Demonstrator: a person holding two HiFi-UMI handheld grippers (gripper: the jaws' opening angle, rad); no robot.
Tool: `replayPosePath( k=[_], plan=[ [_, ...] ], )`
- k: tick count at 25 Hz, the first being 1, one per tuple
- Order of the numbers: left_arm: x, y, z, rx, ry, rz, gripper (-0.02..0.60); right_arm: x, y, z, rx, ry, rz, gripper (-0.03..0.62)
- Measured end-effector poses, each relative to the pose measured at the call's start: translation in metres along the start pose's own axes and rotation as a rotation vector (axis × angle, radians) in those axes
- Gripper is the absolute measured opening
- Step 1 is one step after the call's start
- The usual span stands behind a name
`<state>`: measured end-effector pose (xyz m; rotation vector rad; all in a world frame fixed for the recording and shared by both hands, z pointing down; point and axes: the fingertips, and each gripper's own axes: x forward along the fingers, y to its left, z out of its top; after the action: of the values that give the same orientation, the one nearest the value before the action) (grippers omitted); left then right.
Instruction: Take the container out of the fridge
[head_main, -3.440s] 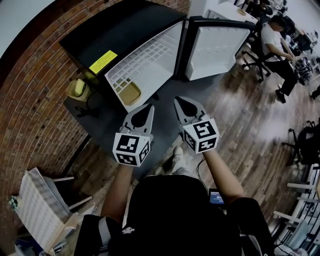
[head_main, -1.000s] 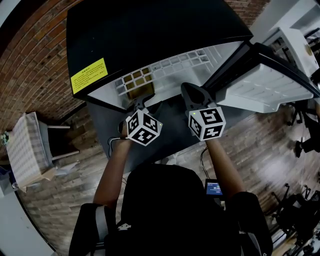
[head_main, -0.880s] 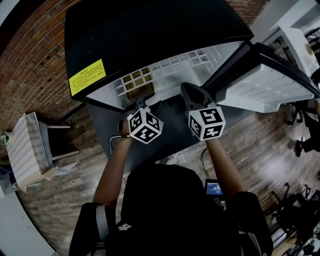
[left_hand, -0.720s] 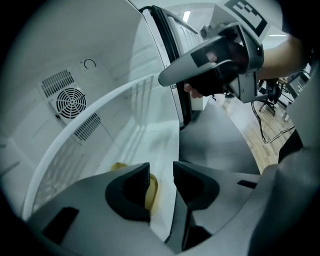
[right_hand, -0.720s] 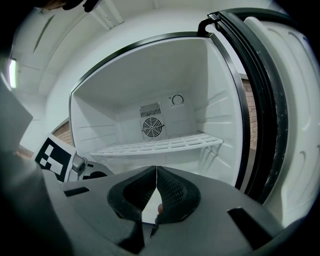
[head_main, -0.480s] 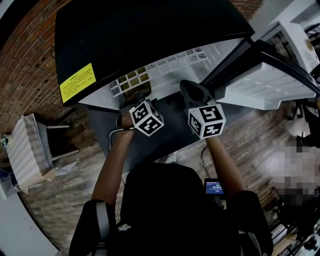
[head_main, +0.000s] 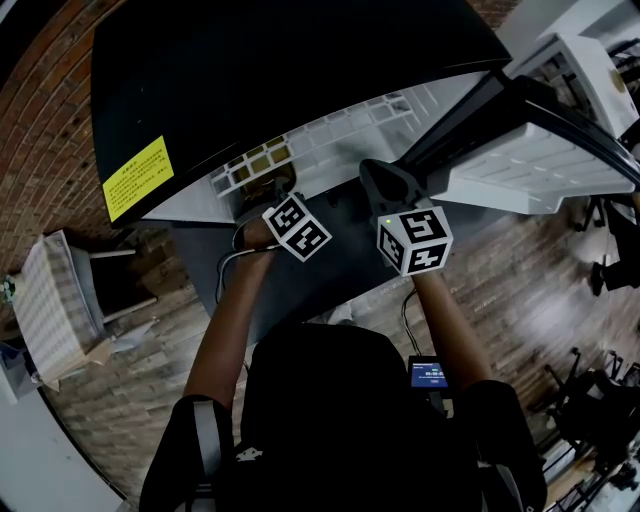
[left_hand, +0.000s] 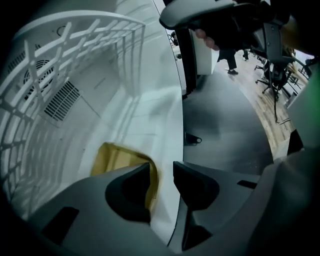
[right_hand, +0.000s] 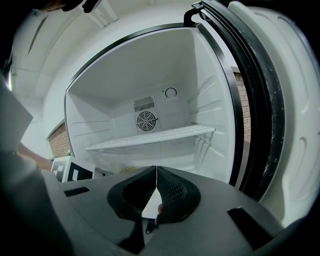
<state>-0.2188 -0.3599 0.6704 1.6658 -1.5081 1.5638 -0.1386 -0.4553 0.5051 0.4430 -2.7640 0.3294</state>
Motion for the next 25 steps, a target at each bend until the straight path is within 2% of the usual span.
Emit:
replayPosePath(
  k=[11,14,25],
  plan=[
    [0.014,0.008,-0.011,0.009,0.079,0.073,0.132,0.002,-0.006,-0.006,-0.003,0.024,-0.009,0.041],
    [0.015,0.010,-0.012,0.013,0.092,0.088,0.071,0.002,-0.008,-0.006,-0.005,0.025,-0.010,0.041],
    [0.011,0.005,-0.011,0.051,0.082,0.069,0.021,0.001,-0.006,-0.006,-0.012,0.037,-0.004,0.041]
  ],
)
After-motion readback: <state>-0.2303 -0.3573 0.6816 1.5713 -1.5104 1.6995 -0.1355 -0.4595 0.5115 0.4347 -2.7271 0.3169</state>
